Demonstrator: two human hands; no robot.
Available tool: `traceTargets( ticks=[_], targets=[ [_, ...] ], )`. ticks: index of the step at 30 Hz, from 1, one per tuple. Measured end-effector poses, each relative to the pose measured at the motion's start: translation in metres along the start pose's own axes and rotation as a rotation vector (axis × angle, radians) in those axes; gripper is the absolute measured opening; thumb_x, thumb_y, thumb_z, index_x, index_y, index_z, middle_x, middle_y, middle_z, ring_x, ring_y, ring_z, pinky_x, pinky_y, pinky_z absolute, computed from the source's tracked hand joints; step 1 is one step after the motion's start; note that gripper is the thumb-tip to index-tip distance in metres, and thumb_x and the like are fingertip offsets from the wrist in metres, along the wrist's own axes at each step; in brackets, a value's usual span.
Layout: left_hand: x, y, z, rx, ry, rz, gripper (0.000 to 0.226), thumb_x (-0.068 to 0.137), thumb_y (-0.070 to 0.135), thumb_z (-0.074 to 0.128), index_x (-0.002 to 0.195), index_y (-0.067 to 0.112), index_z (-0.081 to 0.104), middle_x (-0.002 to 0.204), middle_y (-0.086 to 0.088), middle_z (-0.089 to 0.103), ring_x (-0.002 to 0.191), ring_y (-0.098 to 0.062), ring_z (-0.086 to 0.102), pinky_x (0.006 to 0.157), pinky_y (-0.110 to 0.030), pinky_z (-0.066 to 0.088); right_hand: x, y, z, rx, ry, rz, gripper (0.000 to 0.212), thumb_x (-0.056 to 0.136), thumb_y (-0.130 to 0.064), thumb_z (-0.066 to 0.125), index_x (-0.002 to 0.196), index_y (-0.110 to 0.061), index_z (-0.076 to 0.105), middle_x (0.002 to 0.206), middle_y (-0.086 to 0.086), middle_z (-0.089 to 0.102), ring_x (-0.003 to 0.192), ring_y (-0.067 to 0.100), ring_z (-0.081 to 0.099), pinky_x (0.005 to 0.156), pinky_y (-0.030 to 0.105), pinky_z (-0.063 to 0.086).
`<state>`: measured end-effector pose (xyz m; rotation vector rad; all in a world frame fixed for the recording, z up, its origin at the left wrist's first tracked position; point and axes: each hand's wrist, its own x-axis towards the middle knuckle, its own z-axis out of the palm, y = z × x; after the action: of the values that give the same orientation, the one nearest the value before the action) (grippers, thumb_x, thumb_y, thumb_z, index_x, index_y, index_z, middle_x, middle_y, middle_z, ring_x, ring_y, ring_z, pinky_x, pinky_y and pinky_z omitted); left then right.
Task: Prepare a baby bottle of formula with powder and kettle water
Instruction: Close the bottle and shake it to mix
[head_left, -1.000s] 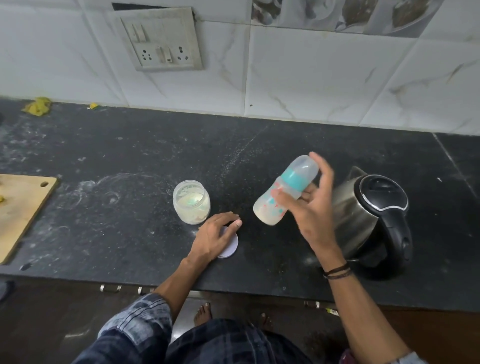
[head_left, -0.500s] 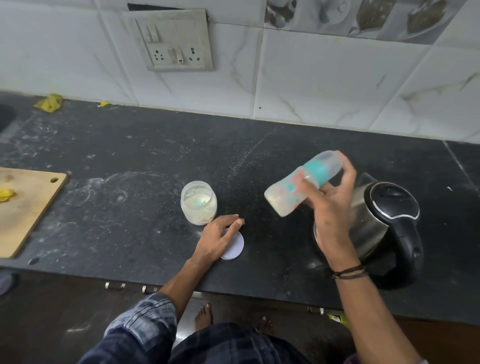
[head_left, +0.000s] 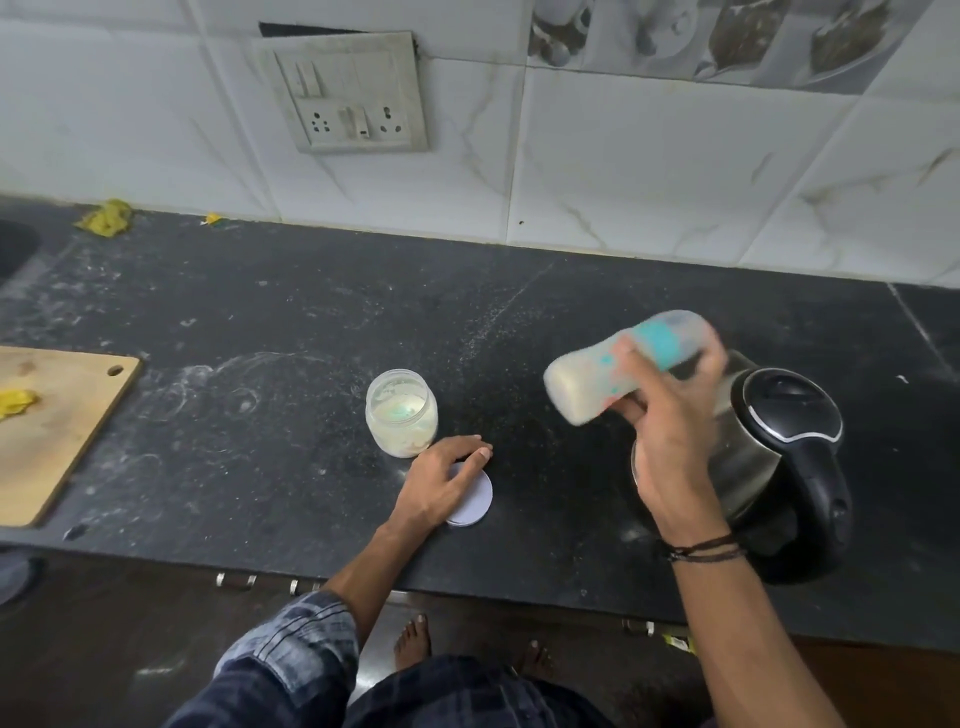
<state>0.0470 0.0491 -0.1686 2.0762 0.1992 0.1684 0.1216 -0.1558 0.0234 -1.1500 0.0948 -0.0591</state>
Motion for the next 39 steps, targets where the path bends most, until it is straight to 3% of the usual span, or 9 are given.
traceTargets(
  ticks=[5, 9, 13, 20, 24, 28, 32, 36, 39],
  targets=[
    [0.002, 0.000, 0.001, 0.005, -0.008, 0.005, 0.044, 0.094, 0.054, 0.048, 0.110, 0.024, 0.076, 0.120, 0.010, 0.072, 0.121, 0.001, 0.057, 0.105, -0.035, 0.046, 0.003, -0.002, -0.005, 0.060, 0.100, -0.047, 0.071, 0.090, -0.007, 0.077, 0.145, -0.020, 0.033, 0.125, -0.001, 0.064, 0.111, 0.019, 0.070, 0.081, 0.041, 0.060],
    [0.001, 0.001, 0.001, 0.021, 0.003, 0.010, 0.045, 0.092, 0.054, 0.049, 0.108, 0.023, 0.077, 0.118, 0.011, 0.072, 0.119, 0.003, 0.058, 0.103, -0.031, 0.046, -0.004, 0.003, -0.006, -0.082, -0.037, -0.033, 0.073, 0.086, 0.002, 0.077, 0.143, -0.024, 0.039, 0.114, -0.005, 0.069, 0.103, 0.017, 0.071, 0.087, 0.043, 0.061],
    [0.002, 0.002, 0.001, 0.032, -0.004, 0.001, 0.043, 0.093, 0.052, 0.049, 0.107, 0.022, 0.077, 0.116, 0.012, 0.072, 0.119, 0.003, 0.057, 0.103, -0.030, 0.046, -0.001, 0.004, -0.004, 0.088, 0.128, -0.065, 0.071, 0.090, -0.005, 0.076, 0.146, -0.019, 0.032, 0.120, -0.001, 0.065, 0.106, 0.017, 0.070, 0.081, 0.041, 0.059],
    [0.002, 0.002, 0.000, 0.038, -0.006, 0.024, 0.038, 0.095, 0.046, 0.052, 0.107, 0.021, 0.077, 0.115, 0.013, 0.072, 0.119, 0.006, 0.056, 0.102, -0.024, 0.045, -0.004, 0.007, 0.001, 0.060, 0.090, -0.054, 0.070, 0.091, -0.006, 0.075, 0.146, -0.017, 0.033, 0.124, 0.004, 0.062, 0.104, 0.014, 0.069, 0.082, 0.043, 0.059],
    [0.002, -0.001, 0.000, 0.041, -0.005, 0.024, 0.038, 0.094, 0.047, 0.052, 0.109, 0.022, 0.077, 0.117, 0.012, 0.072, 0.119, 0.003, 0.057, 0.103, -0.026, 0.045, -0.007, 0.004, 0.002, -0.114, -0.121, -0.037, 0.073, 0.088, 0.002, 0.076, 0.145, -0.022, 0.036, 0.123, 0.007, 0.062, 0.100, 0.016, 0.069, 0.084, 0.040, 0.061],
    [0.003, -0.002, 0.001, 0.036, -0.001, 0.018, 0.041, 0.093, 0.052, 0.051, 0.109, 0.024, 0.076, 0.117, 0.012, 0.072, 0.120, 0.003, 0.057, 0.103, -0.029, 0.046, -0.004, 0.001, 0.003, 0.054, 0.120, -0.085, 0.071, 0.092, -0.008, 0.075, 0.147, -0.020, 0.031, 0.121, 0.001, 0.064, 0.106, 0.014, 0.071, 0.081, 0.042, 0.060],
    [0.003, -0.003, 0.001, 0.048, -0.003, 0.020, 0.037, 0.094, 0.048, 0.053, 0.109, 0.024, 0.076, 0.118, 0.012, 0.071, 0.120, 0.002, 0.057, 0.103, -0.028, 0.045, -0.003, 0.002, -0.002, -0.123, -0.063, -0.027, 0.073, 0.087, -0.002, 0.079, 0.142, -0.030, 0.040, 0.123, 0.004, 0.067, 0.107, 0.022, 0.071, 0.085, 0.045, 0.061],
    [0.003, -0.002, 0.002, 0.054, -0.003, 0.017, 0.040, 0.094, 0.051, 0.051, 0.109, 0.025, 0.076, 0.118, 0.013, 0.071, 0.121, 0.004, 0.056, 0.103, -0.027, 0.045, 0.006, -0.009, -0.005, 0.062, 0.109, -0.086, 0.069, 0.092, -0.008, 0.074, 0.146, -0.018, 0.032, 0.123, 0.001, 0.065, 0.107, 0.016, 0.070, 0.079, 0.040, 0.059],
    [0.003, -0.003, 0.001, 0.049, 0.003, 0.025, 0.034, 0.094, 0.047, 0.054, 0.108, 0.025, 0.076, 0.116, 0.016, 0.071, 0.120, 0.007, 0.056, 0.103, -0.025, 0.045, 0.009, -0.012, -0.006, -0.108, -0.071, -0.035, 0.071, 0.089, -0.002, 0.075, 0.145, -0.022, 0.036, 0.117, 0.001, 0.068, 0.102, 0.017, 0.072, 0.080, 0.038, 0.062]
  ],
)
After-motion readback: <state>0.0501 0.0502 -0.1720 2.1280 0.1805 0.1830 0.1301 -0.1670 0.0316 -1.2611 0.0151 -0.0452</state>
